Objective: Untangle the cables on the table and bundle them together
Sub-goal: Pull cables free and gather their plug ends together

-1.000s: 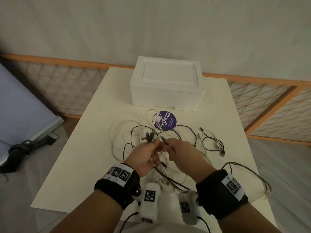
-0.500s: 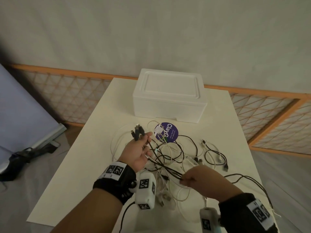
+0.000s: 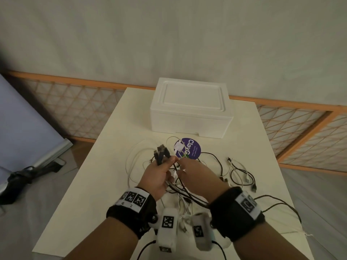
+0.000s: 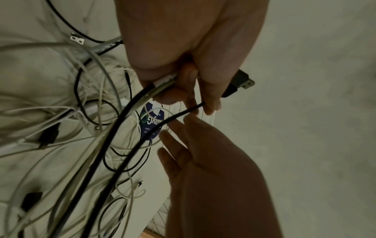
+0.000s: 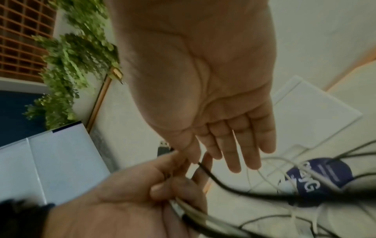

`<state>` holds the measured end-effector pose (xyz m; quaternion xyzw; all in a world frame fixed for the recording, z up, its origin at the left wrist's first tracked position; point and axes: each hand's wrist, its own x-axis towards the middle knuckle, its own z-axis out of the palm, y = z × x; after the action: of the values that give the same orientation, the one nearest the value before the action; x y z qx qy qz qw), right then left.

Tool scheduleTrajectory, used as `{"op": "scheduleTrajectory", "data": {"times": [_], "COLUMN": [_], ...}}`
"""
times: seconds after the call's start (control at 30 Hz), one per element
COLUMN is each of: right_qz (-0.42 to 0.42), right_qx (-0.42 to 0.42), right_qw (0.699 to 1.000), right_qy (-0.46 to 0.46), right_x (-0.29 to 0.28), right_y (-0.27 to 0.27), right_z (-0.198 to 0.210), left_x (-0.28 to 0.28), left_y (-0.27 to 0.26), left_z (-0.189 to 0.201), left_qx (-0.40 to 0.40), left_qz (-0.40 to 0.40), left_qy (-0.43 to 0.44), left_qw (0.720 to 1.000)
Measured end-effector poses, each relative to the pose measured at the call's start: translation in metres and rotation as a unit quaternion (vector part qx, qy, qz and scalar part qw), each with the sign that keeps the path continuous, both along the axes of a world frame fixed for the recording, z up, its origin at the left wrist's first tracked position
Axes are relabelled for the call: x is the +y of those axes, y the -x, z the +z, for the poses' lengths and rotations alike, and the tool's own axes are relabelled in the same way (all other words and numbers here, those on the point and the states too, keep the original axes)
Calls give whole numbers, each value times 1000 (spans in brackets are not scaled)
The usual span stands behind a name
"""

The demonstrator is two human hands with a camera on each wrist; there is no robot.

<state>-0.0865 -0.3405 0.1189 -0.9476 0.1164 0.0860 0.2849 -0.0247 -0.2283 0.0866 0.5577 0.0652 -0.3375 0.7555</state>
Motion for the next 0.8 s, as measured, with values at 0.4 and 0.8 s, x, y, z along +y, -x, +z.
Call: {"op": "scheduleTrajectory", "data": {"times": [0.4, 0.8], "right_qz": [-28, -60], "right_qx": [-48, -72], "right_qw": [998, 995], "right_qy": [-43, -26], "right_x": [41, 46], "right_y": [-6, 7], "right_z": [-15, -18], "left_x": [25, 31], "left_y": [-6, -6], "left_z": [5, 4], "left_qx": [12, 50], "left_qz": [-10, -1], "left_qy": [50, 108], "left_qw": [999, 993]}}
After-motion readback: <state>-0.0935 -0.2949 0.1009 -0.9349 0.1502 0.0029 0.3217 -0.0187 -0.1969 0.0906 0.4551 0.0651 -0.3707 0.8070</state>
